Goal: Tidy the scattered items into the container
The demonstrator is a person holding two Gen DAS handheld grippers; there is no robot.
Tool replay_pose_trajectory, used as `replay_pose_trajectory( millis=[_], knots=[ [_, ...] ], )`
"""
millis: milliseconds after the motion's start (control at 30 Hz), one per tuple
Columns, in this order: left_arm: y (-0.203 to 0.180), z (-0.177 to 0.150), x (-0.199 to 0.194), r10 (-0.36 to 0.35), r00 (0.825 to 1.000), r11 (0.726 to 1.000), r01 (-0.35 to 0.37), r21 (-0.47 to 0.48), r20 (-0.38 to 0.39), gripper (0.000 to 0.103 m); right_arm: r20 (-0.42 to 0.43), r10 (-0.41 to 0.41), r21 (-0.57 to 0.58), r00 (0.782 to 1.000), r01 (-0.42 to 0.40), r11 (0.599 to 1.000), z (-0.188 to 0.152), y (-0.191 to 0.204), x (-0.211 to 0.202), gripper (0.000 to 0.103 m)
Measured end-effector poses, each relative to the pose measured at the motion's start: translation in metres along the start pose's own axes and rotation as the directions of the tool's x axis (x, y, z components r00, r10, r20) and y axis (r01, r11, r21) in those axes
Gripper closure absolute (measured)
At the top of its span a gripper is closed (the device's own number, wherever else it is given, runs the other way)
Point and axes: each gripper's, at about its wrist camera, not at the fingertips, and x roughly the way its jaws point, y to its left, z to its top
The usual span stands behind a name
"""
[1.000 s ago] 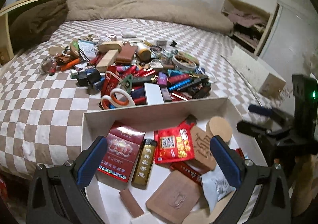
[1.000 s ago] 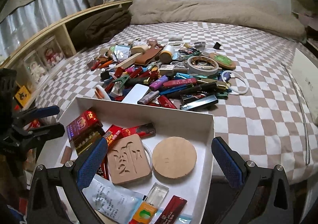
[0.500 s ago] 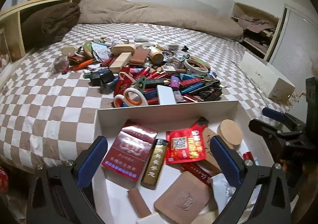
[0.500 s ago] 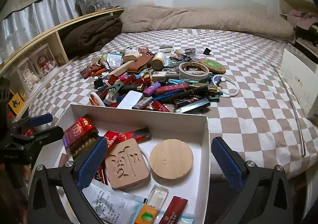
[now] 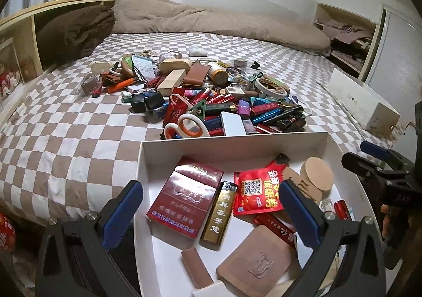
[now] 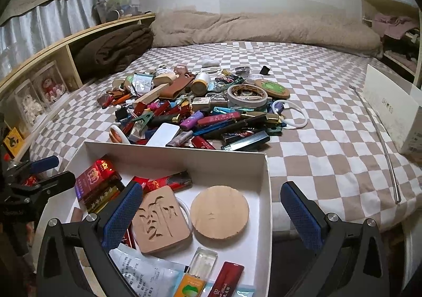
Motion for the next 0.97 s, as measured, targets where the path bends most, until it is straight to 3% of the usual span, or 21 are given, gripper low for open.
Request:
replay_pose_trajectory(
  millis=[233,967],
  knots=[
    [-0.0054,0.0006,-0.0011,0.038,0.999,0.999,-0.038,0.034,0.016,0.000,0.001,-0.003,-0.008,1.000,0.003,1.000,0.0001,0.0017,0.0004,0.000],
    [0.0012,0.0026,-0.0083,0.003,0.998,1.000,-0.003,0.000,0.061,0.000,-0.007,-0.009,-0.006,1.000,0.009,1.000,-0.0004,0.0009,0.0025,0.000]
  ],
)
